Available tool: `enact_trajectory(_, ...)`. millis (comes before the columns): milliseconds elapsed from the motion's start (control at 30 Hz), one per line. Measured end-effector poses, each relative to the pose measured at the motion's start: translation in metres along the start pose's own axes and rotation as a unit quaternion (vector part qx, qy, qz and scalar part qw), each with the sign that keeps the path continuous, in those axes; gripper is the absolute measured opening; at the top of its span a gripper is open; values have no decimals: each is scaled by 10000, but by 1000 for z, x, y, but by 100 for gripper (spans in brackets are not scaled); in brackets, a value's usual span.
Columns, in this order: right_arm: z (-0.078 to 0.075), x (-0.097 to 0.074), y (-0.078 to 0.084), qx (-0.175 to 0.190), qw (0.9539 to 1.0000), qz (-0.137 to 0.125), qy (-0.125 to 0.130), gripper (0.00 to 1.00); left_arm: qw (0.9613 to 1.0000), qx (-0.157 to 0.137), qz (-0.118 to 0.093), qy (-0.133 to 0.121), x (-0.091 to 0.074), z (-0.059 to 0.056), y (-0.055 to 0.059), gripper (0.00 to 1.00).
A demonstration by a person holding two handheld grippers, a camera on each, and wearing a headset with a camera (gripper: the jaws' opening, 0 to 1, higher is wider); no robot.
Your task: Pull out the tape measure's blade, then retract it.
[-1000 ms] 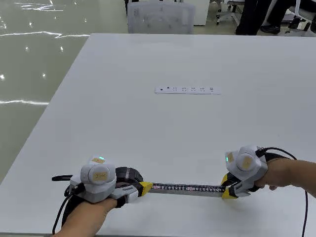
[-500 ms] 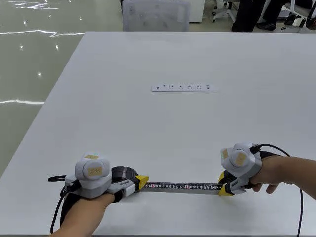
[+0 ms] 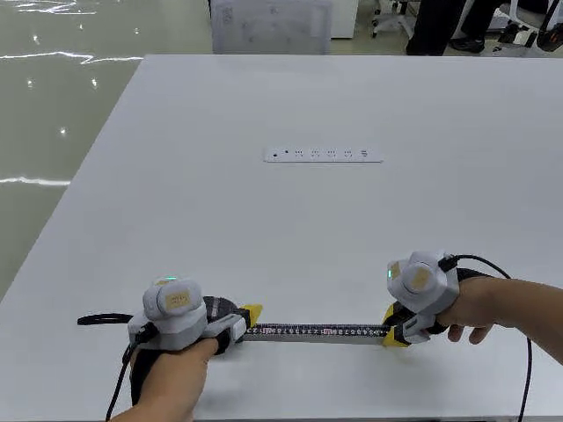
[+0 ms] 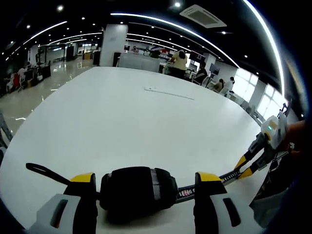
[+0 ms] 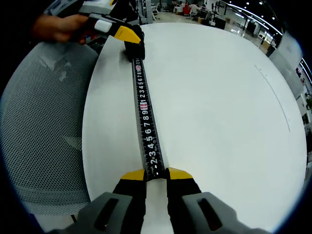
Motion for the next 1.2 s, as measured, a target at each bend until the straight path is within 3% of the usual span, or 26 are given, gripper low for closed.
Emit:
enact_trajectory(267, 0, 0, 0, 49, 10000, -5, 19, 14, 9999, -59, -16, -159, 1, 7, 0, 67)
enact_trajectory(467, 1, -1, -1, 82, 10000, -35, 35, 14, 9993, 240, 100, -263, 3, 5, 7, 69)
enact_trajectory(533, 1, 0, -1, 95, 9999, -38, 41, 14, 9983, 434, 153, -349, 2, 11, 8, 65)
enact_trajectory(600, 1, 0, -1, 99, 9999, -44, 42, 14, 9988, 388, 150, -270, 2, 8, 7, 65)
enact_trajectory(733, 0, 0, -1, 115, 9999, -69, 48, 14, 9960, 790, 282, -295, 2, 7, 11, 65)
enact_trajectory(1200, 2, -1, -1, 160, 9998, -114, 77, 13, 9962, 772, 357, -180, 1, 10, 10, 63)
Point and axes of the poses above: the centre of the closed fingertips' face, and the gripper's own axes: x roughly forward along the fingers, z roughly to its left, y roughly out of its underside, the point moved 3 cm from there along -x, roughly backward along the fingers, and after that the axes turned 3 degrees about -y, right-handed, at the moved point
